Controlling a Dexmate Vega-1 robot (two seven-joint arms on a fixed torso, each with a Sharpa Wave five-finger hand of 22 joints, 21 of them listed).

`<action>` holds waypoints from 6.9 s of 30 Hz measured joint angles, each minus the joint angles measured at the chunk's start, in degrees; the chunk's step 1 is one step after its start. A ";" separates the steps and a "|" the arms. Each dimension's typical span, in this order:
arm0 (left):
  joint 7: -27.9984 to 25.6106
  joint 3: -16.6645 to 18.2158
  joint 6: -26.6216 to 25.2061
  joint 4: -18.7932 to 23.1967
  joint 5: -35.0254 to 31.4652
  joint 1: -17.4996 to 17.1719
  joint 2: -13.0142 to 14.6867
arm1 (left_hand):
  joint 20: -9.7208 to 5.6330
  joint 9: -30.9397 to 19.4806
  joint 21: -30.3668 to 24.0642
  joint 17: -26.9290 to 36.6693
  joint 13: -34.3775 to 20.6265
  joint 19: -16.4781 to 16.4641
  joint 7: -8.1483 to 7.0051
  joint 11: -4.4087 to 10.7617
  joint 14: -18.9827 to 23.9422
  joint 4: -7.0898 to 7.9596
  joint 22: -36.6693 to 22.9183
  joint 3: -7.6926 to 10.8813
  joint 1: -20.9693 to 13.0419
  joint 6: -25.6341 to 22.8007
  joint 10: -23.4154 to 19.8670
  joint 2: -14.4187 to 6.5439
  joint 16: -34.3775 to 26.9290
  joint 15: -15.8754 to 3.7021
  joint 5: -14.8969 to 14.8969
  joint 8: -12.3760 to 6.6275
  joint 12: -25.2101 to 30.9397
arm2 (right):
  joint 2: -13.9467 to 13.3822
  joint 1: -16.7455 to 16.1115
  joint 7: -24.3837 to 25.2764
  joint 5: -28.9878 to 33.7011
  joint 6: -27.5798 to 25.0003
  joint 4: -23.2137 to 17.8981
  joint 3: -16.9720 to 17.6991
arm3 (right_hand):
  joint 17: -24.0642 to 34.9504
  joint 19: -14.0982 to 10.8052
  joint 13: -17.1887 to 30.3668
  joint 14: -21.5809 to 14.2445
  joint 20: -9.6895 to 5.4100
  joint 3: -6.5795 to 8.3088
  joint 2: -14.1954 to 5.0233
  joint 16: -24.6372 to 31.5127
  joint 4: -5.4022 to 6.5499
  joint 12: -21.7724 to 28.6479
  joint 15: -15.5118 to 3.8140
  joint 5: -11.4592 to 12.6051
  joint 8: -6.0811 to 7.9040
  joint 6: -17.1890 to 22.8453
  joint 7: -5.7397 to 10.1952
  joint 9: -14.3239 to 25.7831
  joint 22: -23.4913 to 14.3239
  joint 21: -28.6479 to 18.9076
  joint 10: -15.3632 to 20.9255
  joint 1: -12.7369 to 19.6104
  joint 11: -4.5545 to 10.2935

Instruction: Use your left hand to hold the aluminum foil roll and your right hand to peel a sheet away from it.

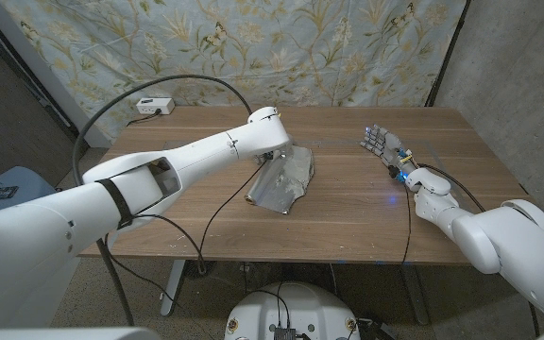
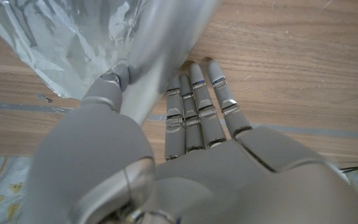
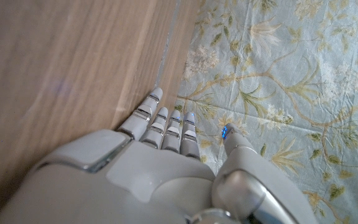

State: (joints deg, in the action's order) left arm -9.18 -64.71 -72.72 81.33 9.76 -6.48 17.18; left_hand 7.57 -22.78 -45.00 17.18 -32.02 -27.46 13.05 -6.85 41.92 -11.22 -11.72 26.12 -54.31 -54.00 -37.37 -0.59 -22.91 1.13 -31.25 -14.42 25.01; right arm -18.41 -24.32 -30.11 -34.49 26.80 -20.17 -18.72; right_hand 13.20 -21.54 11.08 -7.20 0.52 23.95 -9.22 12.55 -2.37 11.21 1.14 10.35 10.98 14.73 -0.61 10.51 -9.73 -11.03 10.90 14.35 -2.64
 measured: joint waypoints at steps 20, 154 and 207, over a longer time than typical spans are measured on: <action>-1.49 10.63 4.53 1.12 5.28 -4.97 1.07 | -0.10 0.00 -0.73 1.02 -0.75 -0.09 -0.18 0.03 0.48 -0.31 -0.02 0.31 -0.61 -0.02 -0.02 0.61 -0.24 -0.10 -0.43 0.00 0.00 | -0.01 0.32 -0.16 -0.18 -0.65 -0.07 -0.98 | -0.01 0.00 0.00 0.00 0.00 0.00 0.00 0.49 0.00 0.00 0.00 0.00 0.00 0.00 0.00 0.30 0.00 0.00 0.00 0.00 0.00; 14.18 38.70 35.09 -13.51 47.65 -19.53 2.93 | -0.10 0.07 -4.48 4.51 -3.71 2.80 -0.67 0.52 0.28 -1.40 0.54 1.41 -0.26 0.48 0.11 0.26 0.94 -0.52 -1.41 0.02 -0.46 | -9.60 -7.94 3.69 1.80 -15.03 -30.85 -11.21 | 0.25 -0.31 0.00 0.80 0.53 -0.01 0.00 0.49 -0.01 0.00 1.26 0.00 0.00 0.00 0.00 0.26 0.00 -0.01 -0.52 0.00 -0.51; 26.35 41.97 39.21 -31.87 52.07 -16.67 -4.85 | -0.41 0.06 -5.65 5.30 -3.98 3.94 -0.68 0.84 0.67 -1.73 0.53 1.73 -0.13 0.50 0.43 0.13 1.38 -0.90 -1.85 0.02 -1.34 | -22.58 -10.10 3.43 4.06 -31.05 -54.79 -13.65 | -0.68 -1.96 0.00 0.73 6.46 -2.22 3.47 0.09 -1.42 0.00 4.21 0.00 0.00 -1.75 -1.34 0.26 -0.08 -0.28 -1.95 -0.76 -1.94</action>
State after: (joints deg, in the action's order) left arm 17.17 -22.75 -33.52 49.46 61.82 -23.15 12.33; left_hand 7.16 -22.72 -50.65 22.48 -35.99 -23.51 12.37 -6.02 42.59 -12.95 -11.19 27.85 -54.44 -53.50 -36.94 -0.46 -21.52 0.23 -33.10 -14.40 23.67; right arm -40.99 -34.42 -26.68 -30.43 -4.24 -74.96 -32.37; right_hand 12.52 -23.50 11.08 -6.47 6.98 21.73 -5.75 12.64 -3.78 11.21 5.35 10.35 10.98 12.98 -1.95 10.78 -9.80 -11.31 8.95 13.59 -4.58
